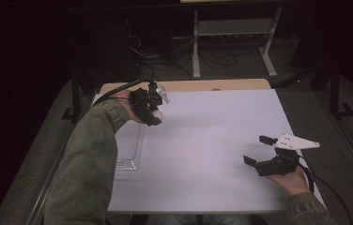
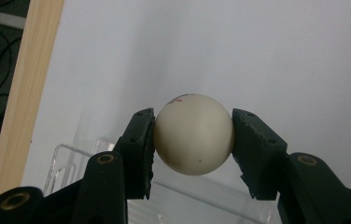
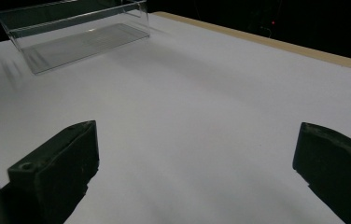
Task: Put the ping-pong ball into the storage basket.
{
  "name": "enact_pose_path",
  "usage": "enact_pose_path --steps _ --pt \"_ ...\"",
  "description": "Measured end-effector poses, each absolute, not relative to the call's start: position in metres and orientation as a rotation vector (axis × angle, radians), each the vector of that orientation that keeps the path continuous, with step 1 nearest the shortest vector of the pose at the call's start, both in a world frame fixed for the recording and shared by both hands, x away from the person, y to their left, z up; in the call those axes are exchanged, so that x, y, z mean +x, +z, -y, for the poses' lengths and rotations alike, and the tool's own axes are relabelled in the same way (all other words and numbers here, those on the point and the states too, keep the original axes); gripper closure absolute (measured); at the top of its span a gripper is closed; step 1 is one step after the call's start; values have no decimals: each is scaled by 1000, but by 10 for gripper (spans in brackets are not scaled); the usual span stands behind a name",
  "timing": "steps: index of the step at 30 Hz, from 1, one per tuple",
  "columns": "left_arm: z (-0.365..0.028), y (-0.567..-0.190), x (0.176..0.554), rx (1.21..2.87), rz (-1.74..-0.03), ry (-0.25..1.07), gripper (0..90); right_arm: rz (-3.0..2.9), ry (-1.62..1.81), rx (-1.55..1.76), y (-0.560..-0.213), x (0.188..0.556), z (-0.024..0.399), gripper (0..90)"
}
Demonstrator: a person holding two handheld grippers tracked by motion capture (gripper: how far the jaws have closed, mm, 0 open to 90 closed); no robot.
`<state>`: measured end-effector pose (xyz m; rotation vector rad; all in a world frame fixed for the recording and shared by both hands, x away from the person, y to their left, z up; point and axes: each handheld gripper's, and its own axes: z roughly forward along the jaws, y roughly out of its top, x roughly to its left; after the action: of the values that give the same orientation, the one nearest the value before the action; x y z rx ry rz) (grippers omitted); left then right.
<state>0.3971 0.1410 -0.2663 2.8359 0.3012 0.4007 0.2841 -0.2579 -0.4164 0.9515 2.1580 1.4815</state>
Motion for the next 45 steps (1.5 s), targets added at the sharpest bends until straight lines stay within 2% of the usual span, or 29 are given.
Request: enact_pose_path --steps 17,45 --pt "-176 -265 388 2842 -383 412 508 -2155 1479 951 -416 284 258 0" --pt "-211 -269 373 2860 -474 382 508 -2160 1480 952 -416 285 257 0"
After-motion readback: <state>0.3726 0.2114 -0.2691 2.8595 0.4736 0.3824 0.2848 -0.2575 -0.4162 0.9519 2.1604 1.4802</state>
